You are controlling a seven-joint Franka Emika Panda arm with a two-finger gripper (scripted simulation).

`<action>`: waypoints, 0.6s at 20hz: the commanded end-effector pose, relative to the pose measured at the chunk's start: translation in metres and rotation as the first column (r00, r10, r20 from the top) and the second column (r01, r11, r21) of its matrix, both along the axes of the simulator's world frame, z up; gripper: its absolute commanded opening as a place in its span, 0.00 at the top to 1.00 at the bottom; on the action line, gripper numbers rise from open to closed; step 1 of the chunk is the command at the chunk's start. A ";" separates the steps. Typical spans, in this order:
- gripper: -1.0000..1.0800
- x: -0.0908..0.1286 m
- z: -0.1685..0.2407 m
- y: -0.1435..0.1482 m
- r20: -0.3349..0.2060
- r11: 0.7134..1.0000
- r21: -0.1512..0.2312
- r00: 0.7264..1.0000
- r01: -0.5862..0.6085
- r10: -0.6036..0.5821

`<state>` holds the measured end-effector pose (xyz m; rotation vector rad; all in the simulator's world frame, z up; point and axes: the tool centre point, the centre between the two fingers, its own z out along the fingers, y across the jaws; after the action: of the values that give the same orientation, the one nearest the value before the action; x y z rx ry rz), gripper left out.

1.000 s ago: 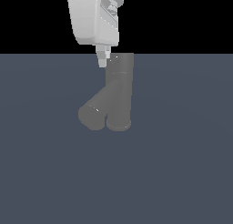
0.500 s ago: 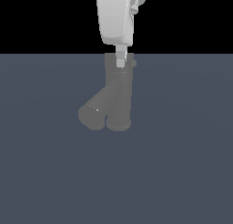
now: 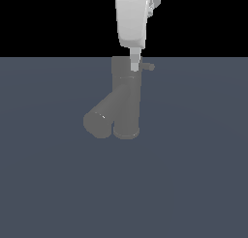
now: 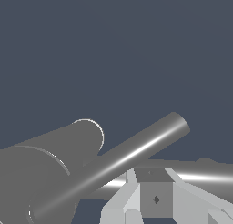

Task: Turn on the faucet by rotating a designated handle.

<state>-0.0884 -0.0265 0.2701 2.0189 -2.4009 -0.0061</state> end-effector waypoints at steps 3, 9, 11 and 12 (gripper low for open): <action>1.00 0.010 0.000 -0.030 0.007 0.999 -0.001 0.999 0.037 -0.037; 1.00 0.019 0.000 -0.047 0.007 0.999 -0.001 0.999 0.044 -0.044; 1.00 0.022 0.000 -0.053 0.007 0.999 -0.001 0.999 0.046 -0.046; 1.00 0.024 0.000 -0.055 0.007 0.999 -0.001 0.999 0.047 -0.047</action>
<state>-0.0675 -0.0587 0.2701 2.0064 -2.4136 -0.0074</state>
